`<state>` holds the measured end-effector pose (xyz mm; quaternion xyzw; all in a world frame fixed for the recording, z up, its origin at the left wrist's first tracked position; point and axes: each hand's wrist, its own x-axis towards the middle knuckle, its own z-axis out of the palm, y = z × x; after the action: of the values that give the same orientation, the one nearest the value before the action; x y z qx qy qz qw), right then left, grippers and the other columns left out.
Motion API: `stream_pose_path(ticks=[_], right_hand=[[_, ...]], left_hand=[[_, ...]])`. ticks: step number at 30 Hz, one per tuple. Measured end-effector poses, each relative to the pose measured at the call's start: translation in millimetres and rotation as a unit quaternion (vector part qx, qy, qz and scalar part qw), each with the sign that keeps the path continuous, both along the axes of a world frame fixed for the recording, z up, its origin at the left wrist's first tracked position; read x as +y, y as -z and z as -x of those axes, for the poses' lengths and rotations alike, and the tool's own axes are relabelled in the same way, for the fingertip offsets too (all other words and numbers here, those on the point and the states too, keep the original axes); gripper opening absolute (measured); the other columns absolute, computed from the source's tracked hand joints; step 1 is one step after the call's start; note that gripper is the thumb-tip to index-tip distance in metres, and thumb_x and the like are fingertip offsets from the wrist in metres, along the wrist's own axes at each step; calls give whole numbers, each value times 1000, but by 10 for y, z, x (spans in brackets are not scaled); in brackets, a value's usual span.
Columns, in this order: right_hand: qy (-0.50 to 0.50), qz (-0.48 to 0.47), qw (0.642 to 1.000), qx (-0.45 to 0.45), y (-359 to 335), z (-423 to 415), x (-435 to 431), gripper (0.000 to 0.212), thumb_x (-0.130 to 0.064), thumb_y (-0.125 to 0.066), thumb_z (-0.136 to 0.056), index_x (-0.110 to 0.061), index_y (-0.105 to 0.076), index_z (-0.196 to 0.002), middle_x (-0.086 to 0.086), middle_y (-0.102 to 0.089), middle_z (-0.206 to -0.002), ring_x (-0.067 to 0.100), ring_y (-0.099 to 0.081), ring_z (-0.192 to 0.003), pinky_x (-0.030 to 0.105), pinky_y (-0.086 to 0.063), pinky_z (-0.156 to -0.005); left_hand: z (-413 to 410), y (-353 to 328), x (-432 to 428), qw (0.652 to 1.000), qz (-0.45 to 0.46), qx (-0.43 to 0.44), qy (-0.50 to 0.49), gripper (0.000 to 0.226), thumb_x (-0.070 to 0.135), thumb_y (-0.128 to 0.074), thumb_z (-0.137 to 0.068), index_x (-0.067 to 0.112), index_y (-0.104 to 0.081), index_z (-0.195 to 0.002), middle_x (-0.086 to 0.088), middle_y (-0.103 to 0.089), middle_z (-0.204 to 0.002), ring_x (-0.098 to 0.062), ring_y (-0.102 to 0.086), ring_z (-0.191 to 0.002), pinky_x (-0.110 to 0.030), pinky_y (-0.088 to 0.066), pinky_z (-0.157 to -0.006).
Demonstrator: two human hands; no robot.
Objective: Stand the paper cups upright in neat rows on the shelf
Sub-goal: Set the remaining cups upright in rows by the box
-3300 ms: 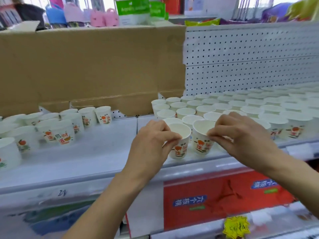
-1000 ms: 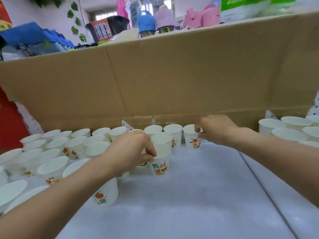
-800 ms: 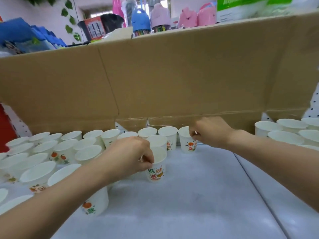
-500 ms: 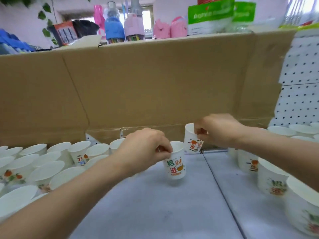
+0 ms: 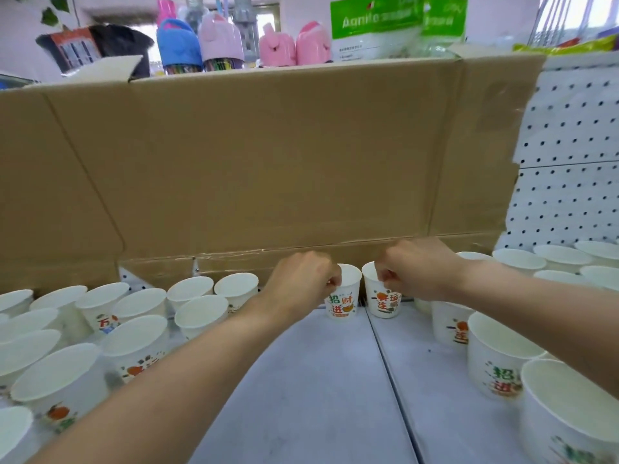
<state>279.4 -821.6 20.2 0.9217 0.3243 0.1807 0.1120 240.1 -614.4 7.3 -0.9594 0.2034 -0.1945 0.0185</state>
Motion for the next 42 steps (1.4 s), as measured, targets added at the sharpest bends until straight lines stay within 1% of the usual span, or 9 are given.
stream_pose_path(ticks=[5,9,12,18,22,28,34,39,42], right_hand=[[8,-5,1000,22,8,-23,10,10,-30,-57,-84,-25,-59,-77,-7,-62,-75,19,-59,-69,32,-51,-57],[-25,-16,999,-23,-48,37,78,29,-54,-52,-88,-35,-61,-107,-10,-61,-103,13,-57,-88,26,-33,-54],[-96,-54,994,-7,-149,156,311,26,-52,-49,-90,-40,-57,-113,-14,-50,-97,10,-48,-90,27,-32,-58],[-175,-85,981,24,-156,305,1212,21,-33,-53,-92,-32,-64,-110,-7,-56,-105,16,-50,-105,28,-36,-67],[-169,-76,981,54,15,271,1688,30,-30,-57,-91,-28,-60,-121,-3,-56,-119,19,-46,-116,29,-32,-74],[-164,-54,984,35,90,308,1797,12,-24,-56,-88,-22,-68,-90,-1,-64,-91,22,-57,-92,28,-34,-57],[-129,23,980,148,-154,640,953,5,-35,-60,-86,-31,-62,-86,-9,-58,-105,18,-56,-96,36,-51,-71],[-95,54,977,185,-195,944,467,13,-43,-66,-80,-32,-58,-84,-14,-53,-112,12,-52,-99,35,-48,-77],[-79,-3,979,189,-205,953,445,42,-58,-69,-70,-36,-44,-95,-18,-50,-96,6,-49,-83,31,-46,-69]], left_hand=[[-19,-7,-50,1000,0,17,-13,15,24,-58,-92,26,-67,-103,6,-63,-107,-20,-59,-97,-31,-46,-68],[131,-103,105,999,-7,30,-31,43,47,-63,-86,37,-53,-127,11,-54,-121,-17,-53,-111,-28,-37,-69],[360,-320,539,991,34,92,-88,50,57,-58,-85,42,-48,-131,8,-47,-137,-16,-42,-129,-35,-41,-96],[900,-432,1359,966,157,138,-152,11,43,-74,-78,32,-77,-80,17,-70,-82,-3,-61,-80,-24,-48,-66],[1030,-271,1468,972,79,137,-175,17,45,-76,-75,35,-75,-89,19,-66,-96,-2,-56,-90,-26,-47,-75],[1037,-184,1463,983,22,101,-153,9,38,-73,-79,34,-73,-87,15,-64,-97,-10,-55,-97,-31,-46,-81],[1086,-72,1180,965,174,192,-34,6,40,-79,-74,40,-73,-73,21,-50,-120,0,-51,-103,-24,-44,-88],[1114,-82,924,943,216,253,10,13,49,-81,-66,42,-72,-73,34,-48,-122,6,-56,-102,-17,-48,-85],[1112,-91,882,947,222,232,-9,44,65,-79,-54,43,-63,-89,30,-56,-117,12,-54,-99,-19,-50,-82]])
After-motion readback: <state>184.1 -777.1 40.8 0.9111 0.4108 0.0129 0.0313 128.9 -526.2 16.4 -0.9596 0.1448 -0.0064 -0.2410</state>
